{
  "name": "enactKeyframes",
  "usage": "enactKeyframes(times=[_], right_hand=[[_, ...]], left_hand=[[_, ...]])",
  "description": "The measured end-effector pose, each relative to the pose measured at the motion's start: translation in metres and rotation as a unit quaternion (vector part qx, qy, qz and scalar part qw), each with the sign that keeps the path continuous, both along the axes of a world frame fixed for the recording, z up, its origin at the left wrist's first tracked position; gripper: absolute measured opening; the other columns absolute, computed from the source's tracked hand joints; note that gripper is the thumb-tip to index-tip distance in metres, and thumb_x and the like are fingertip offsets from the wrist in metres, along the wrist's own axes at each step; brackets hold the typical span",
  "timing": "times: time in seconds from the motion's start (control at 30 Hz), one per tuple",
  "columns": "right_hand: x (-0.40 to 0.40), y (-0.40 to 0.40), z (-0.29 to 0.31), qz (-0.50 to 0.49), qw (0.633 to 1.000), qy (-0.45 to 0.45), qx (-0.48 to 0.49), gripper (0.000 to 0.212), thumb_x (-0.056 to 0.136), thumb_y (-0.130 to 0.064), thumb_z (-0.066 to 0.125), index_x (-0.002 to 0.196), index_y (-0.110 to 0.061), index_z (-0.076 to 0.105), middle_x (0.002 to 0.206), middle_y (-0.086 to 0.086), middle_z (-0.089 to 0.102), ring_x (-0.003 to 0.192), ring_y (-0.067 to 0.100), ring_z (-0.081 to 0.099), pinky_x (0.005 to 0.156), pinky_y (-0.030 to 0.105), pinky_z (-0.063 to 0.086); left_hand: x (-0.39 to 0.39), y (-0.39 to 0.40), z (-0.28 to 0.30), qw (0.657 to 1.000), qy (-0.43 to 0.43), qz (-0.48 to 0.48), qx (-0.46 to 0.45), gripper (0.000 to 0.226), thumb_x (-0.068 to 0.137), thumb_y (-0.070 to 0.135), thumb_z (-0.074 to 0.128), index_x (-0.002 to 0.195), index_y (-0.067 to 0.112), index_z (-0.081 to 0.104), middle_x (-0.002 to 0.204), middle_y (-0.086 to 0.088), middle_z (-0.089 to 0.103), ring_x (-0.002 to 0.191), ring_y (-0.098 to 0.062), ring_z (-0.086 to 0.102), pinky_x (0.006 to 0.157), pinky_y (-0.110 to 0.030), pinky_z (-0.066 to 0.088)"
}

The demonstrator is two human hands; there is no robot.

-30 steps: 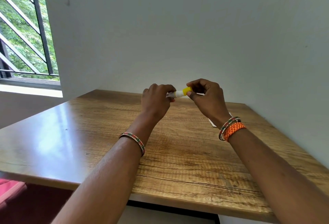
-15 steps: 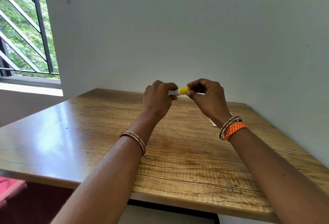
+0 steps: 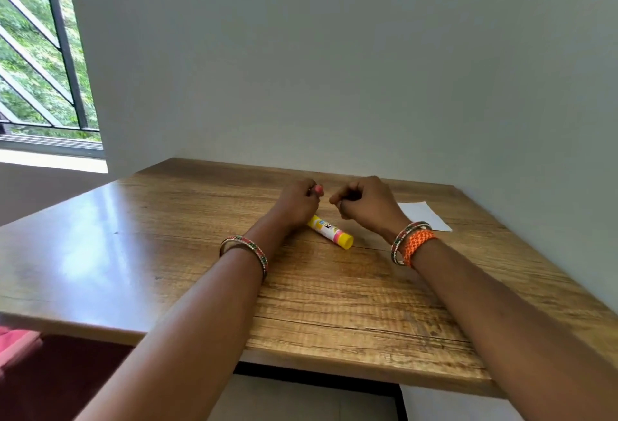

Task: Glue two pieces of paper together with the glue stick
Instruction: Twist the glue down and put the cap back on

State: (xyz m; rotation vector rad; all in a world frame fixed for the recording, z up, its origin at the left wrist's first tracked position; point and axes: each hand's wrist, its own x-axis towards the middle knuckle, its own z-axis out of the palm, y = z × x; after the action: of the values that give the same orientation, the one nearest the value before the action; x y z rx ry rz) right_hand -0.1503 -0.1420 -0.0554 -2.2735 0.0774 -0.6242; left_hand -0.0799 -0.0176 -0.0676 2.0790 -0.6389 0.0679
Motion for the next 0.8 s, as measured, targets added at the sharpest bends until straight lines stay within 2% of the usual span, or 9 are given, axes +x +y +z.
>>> enactKeyframes(times=[0.13,0.2,0.27,0.37,0.43,0.5,0.57,0.7,0.8], right_hand=[[-0.006,0.008,0.012,0.025,0.978,0.187,-0.088,0.036,0.079,-0.044,0.065,0.101,-0.016,0.066,0.085,0.000,0.065,0.067,0.011,0.055,0.057,0.025,0.041],[-0.010,0.013,0.017,0.041,0.956,0.249,-0.152,0.039,0.077,-0.042,0.068,0.107,-0.016,0.064,0.087,-0.001,0.064,0.064,0.011,0.056,0.052,0.023,0.041],[-0.011,0.014,0.019,0.041,0.950,0.253,-0.176,0.040,0.077,-0.030,0.070,0.112,-0.011,0.064,0.093,0.006,0.068,0.074,0.018,0.065,0.053,0.023,0.048],[-0.010,0.013,0.017,0.023,0.967,0.234,-0.095,0.047,0.083,-0.019,0.065,0.127,-0.009,0.051,0.108,0.015,0.065,0.076,0.025,0.067,0.063,0.033,0.057],[-0.011,0.009,0.017,0.033,0.980,0.195,0.026,0.061,0.086,-0.013,0.062,0.139,-0.016,0.033,0.108,0.019,0.061,0.071,0.026,0.066,0.067,0.038,0.059],[-0.012,0.006,0.018,0.066,0.979,0.143,0.126,0.071,0.088,-0.007,0.059,0.144,-0.029,0.022,0.095,0.017,0.061,0.077,0.030,0.067,0.075,0.047,0.059],[-0.014,0.005,0.021,0.097,0.976,0.093,0.173,0.074,0.091,-0.003,0.053,0.144,-0.039,0.017,0.096,0.014,0.056,0.083,0.031,0.066,0.079,0.049,0.057],[-0.010,0.004,0.023,0.073,0.993,-0.033,0.084,0.067,0.092,-0.001,0.049,0.140,-0.040,0.025,0.106,0.007,0.047,0.092,0.025,0.059,0.079,0.046,0.057],[-0.008,0.001,0.022,0.049,0.992,-0.092,0.076,0.059,0.089,-0.002,0.055,0.135,-0.034,0.037,0.102,0.008,0.053,0.094,0.027,0.062,0.071,0.034,0.057]], left_hand=[[-0.003,0.002,0.003,0.999,0.041,0.030,0.003,0.029,0.091,0.006,0.039,0.109,0.004,0.060,0.113,-0.016,0.062,0.101,-0.026,0.055,0.078,-0.027,0.039],[0.003,0.005,0.001,0.997,0.024,0.060,0.038,0.028,0.089,0.012,0.042,0.106,0.004,0.063,0.111,-0.016,0.064,0.103,-0.029,0.057,0.084,-0.033,0.046],[0.006,0.009,0.002,0.995,0.030,0.085,0.040,0.029,0.089,0.018,0.043,0.101,0.004,0.066,0.103,-0.018,0.068,0.101,-0.032,0.061,0.086,-0.036,0.049],[0.003,0.009,0.010,0.989,0.121,0.057,-0.055,0.027,0.094,0.016,0.039,0.097,0.000,0.061,0.076,-0.013,0.067,0.064,-0.022,0.059,0.055,-0.021,0.045],[-0.003,0.008,0.016,0.973,0.184,0.028,-0.138,0.021,0.096,0.016,0.035,0.099,0.005,0.053,0.070,-0.009,0.062,0.052,-0.015,0.053,0.047,-0.020,0.038],[-0.006,0.007,0.019,0.959,0.210,0.006,-0.190,0.021,0.098,0.022,0.035,0.101,0.008,0.051,0.073,-0.007,0.062,0.058,-0.015,0.055,0.054,-0.024,0.040],[-0.006,0.007,0.022,0.953,0.230,-0.017,-0.198,0.030,0.098,0.033,0.037,0.105,0.009,0.053,0.079,-0.005,0.064,0.067,-0.016,0.057,0.062,-0.028,0.045],[-0.011,0.006,0.027,0.912,0.329,-0.147,-0.195,0.047,0.095,0.049,0.034,0.100,0.010,0.059,0.086,-0.006,0.064,0.081,-0.023,0.064,0.074,-0.035,0.055],[-0.014,0.005,0.032,0.877,0.353,-0.201,-0.255,0.042,0.096,0.042,0.039,0.106,0.006,0.058,0.097,-0.010,0.063,0.086,-0.026,0.066,0.079,-0.033,0.057]])
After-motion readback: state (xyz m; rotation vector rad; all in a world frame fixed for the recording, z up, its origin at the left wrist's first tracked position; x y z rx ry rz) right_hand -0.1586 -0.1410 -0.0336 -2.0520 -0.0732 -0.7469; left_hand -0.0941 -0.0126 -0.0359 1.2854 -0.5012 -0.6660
